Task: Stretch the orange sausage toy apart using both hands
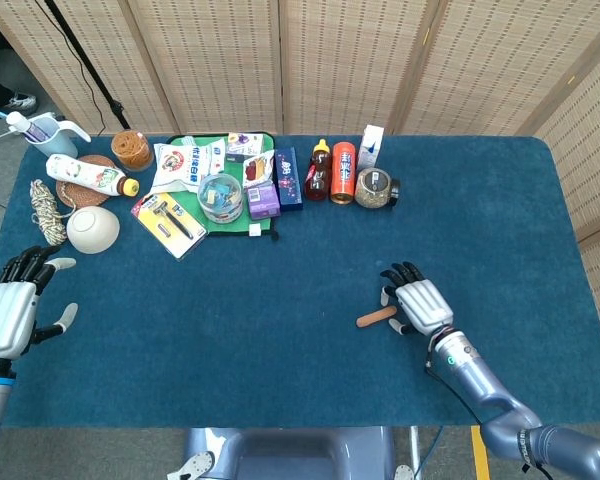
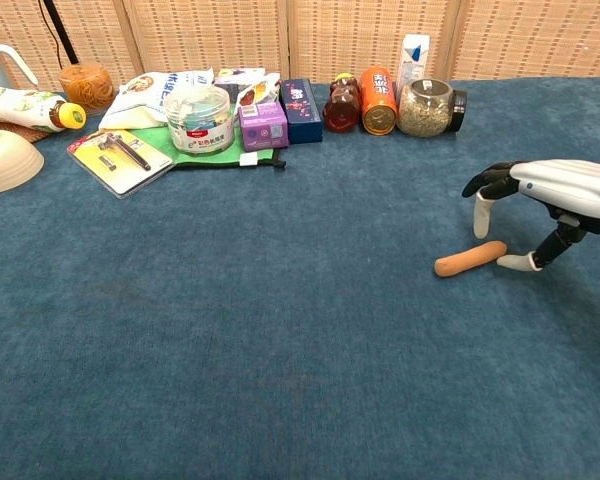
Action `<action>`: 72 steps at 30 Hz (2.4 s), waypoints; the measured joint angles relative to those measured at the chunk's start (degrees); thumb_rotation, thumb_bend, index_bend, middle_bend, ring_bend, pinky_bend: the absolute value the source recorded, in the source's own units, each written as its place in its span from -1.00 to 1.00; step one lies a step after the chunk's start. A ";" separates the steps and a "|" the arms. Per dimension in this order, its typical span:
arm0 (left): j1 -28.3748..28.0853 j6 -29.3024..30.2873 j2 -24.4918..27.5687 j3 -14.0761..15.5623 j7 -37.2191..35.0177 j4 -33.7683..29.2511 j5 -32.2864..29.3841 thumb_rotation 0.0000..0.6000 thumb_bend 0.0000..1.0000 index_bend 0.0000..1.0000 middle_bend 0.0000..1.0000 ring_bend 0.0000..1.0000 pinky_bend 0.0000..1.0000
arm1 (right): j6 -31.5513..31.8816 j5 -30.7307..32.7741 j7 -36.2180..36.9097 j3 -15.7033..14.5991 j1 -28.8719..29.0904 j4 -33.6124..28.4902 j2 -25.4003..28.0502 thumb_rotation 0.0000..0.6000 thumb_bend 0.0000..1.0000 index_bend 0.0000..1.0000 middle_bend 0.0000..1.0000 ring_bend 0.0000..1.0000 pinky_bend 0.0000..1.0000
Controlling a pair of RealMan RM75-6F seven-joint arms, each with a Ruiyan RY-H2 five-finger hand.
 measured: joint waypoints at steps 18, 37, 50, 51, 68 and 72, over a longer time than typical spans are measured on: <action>0.56 0.33 0.22 0.22 -1.70 1.06 -0.23 1.00 -0.38 -0.47 -0.70 -0.87 -0.77 | -2.17 2.39 -1.35 0.37 1.24 0.40 -0.69 1.00 -0.39 -0.06 -0.66 -0.95 -1.00; 0.83 0.42 0.42 0.23 -2.95 1.82 -0.29 1.00 -0.38 -0.47 -0.71 -0.88 -0.77 | -3.48 4.49 -2.98 0.62 1.99 0.62 -1.51 1.00 -0.13 0.06 -0.59 -0.92 -1.00; 0.56 0.58 0.14 -0.14 -2.88 1.90 -0.12 1.00 -0.38 -0.47 -0.72 -0.88 -0.77 | -2.83 5.15 -2.63 0.78 1.83 1.33 -2.30 1.00 0.07 0.35 -0.39 -0.73 -0.99; 0.54 0.61 0.09 -0.18 -2.98 1.89 -0.10 1.00 -0.38 -0.47 -0.72 -0.88 -0.77 | -2.40 5.15 -2.35 0.86 1.68 1.32 -2.42 1.00 0.07 0.36 -0.39 -0.72 -0.99; -2.96 -4.48 -0.31 1.06 -3.56 3.16 7.30 1.00 -0.38 -0.38 -0.72 -0.88 -0.78 | 2.16 6.73 0.95 2.61 -1.10 -7.51 0.60 1.00 0.09 0.38 -0.36 -0.68 -0.96; -5.31 -6.29 -1.38 1.28 -3.78 4.18 11.54 1.00 -0.38 -0.38 -0.72 -0.88 -0.78 | 2.54 8.96 0.67 3.93 -1.48 -12.77 2.37 1.00 0.09 0.38 -0.36 -0.68 -0.94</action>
